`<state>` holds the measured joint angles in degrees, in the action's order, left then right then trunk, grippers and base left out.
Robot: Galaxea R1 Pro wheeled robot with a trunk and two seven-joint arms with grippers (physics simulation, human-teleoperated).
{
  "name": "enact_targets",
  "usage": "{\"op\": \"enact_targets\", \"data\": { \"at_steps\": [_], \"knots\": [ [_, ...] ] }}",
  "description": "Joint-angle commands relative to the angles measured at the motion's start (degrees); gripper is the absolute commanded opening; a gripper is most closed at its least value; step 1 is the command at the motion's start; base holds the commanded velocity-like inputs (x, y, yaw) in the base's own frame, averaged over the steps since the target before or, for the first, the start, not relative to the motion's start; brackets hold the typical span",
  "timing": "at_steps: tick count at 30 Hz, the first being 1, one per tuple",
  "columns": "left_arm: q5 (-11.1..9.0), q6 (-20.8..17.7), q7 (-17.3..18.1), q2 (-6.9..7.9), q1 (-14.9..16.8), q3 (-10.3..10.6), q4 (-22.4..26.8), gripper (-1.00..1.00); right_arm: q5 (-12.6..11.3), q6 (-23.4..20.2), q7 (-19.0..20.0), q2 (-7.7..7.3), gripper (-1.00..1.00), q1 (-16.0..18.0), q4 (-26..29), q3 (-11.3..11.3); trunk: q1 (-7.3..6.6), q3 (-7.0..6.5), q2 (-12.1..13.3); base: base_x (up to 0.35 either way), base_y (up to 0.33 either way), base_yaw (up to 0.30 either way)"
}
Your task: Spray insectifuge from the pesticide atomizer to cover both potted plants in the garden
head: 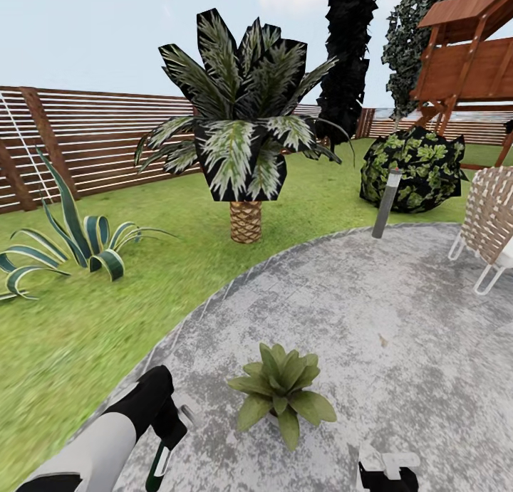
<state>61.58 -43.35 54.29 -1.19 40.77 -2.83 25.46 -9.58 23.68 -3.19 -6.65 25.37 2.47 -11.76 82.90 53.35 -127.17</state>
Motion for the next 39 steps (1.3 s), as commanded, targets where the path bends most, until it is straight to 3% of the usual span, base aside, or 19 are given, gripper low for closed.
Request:
{"op": "enact_targets", "data": {
  "at_steps": [1, 14, 15, 28, 33, 39],
  "knots": [
    [0.4, -0.33, 0.38, -0.05, 0.01, -0.25, 0.08, -1.0, -0.52, 0.14, -0.14, 0.02, 1.0, 0.03, -0.01, -0.5, -0.01, 0.05, -0.02, 0.0, 0.0, 0.0],
    [0.45, -0.33, 0.38, 0.12, 0.01, -0.08, 0.03, -1.0, -0.53, 0.14, -0.15, 0.06, 1.0, 0.03, -0.01, -0.45, -0.01, 0.66, -0.02, 0.0, 0.0, -0.163],
    [0.46, 0.55, 0.15, -1.04, -2.02, -0.07, 0.99, -1.0, -0.44, 0.14, -0.12, 0.14, 1.0, 0.03, -0.09, -0.54, -0.01, 0.72, -0.02, 0.0, 0.0, -0.106],
    [0.47, 0.54, -0.06, -1.12, -2.02, -0.05, 1.04, -1.0, -0.35, 0.08, 0.02, 0.25, 1.0, 0.01, -0.23, -0.69, -0.01, 1.06, -0.02, 0.0, 0.0, -0.012],
    [0.47, 0.54, 0.0, -1.17, -1.82, -0.07, 1.08, -1.0, -0.27, 0.05, 0.11, 1.42, 1.0, -2.47, -0.93, -0.63, -0.01, 1.06, -0.02, 0.0, 0.0, 0.0],
    [0.47, 0.67, 0.02, -1.6, -1.83, 0.1, 1.07, -1.0, -0.26, 0.05, 0.11, 1.55, 1.0, -4.43, -0.97, -0.7, -0.01, 1.06, -0.02, 0.055, -0.012, 0.0]
  ]
}}
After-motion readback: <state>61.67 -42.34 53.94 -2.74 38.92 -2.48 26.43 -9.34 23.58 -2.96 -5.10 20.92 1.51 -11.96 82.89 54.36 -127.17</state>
